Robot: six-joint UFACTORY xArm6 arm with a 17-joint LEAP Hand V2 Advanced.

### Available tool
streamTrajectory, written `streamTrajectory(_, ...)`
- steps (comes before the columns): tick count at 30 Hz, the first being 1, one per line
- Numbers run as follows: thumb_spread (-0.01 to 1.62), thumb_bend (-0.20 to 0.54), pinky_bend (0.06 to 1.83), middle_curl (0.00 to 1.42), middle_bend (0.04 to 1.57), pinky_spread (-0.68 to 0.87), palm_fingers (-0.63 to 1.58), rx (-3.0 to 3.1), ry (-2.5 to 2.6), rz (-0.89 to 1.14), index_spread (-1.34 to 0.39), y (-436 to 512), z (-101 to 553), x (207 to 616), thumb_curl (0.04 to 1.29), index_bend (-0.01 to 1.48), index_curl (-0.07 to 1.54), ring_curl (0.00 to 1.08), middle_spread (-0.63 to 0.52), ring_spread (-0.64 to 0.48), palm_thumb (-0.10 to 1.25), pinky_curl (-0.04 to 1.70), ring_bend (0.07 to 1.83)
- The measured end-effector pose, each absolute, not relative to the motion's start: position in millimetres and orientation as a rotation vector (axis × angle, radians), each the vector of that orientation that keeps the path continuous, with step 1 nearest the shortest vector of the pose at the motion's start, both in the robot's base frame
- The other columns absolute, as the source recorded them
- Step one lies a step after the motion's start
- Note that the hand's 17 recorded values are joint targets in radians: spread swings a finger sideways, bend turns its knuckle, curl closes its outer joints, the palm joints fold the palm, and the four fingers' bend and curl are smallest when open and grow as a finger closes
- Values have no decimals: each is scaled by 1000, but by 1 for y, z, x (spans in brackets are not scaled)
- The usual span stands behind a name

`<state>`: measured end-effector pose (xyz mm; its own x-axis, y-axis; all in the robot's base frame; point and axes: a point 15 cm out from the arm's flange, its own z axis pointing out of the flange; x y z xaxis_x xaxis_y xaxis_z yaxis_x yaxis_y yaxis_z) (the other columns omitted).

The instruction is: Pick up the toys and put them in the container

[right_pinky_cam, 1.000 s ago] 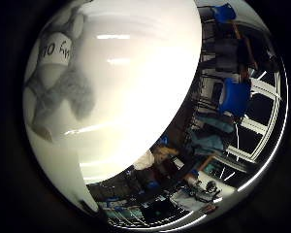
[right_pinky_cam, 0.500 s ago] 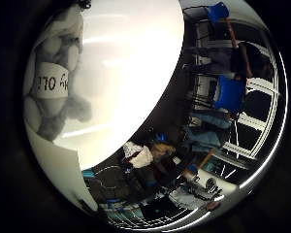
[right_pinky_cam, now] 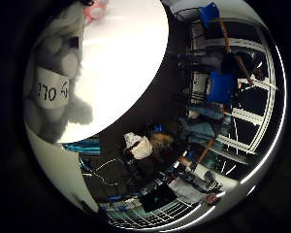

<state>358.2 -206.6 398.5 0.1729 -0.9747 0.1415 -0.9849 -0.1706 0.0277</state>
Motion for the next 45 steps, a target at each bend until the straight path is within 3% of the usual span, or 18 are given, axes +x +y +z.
streamTrajectory(14, 1102, -11, 1172, 877, 1280, -241, 1070, 2564, -1922, 323, -231, -56, 512, 428, 578, 1054, 886, 874, -165, -265, 1069, 1056, 1278)
streamTrajectory(33, 1030, -15, 1134, 873, 1275, -260, 1085, 2894, -1776, 443, -229, 168, 523, 461, 626, 1056, 886, 885, -163, -263, 1040, 1114, 1266)
streamTrajectory(37, 1050, -31, 1114, 868, 1276, -264, 1100, 2902, -1776, 413, -230, 184, 515, 463, 618, 1057, 884, 877, -161, -261, 962, 1097, 1257)
streamTrajectory(41, 1132, -44, 1017, 802, 1199, -344, 1127, 2911, -1795, 356, -241, 191, 510, 462, 550, 880, 819, 774, -172, -251, 812, 948, 1226)
streamTrajectory(45, 1179, -26, 966, 684, 1029, -527, 952, 2910, -1806, 307, -307, 187, 508, 459, 486, 452, 719, 644, -211, -271, 716, 779, 1150)
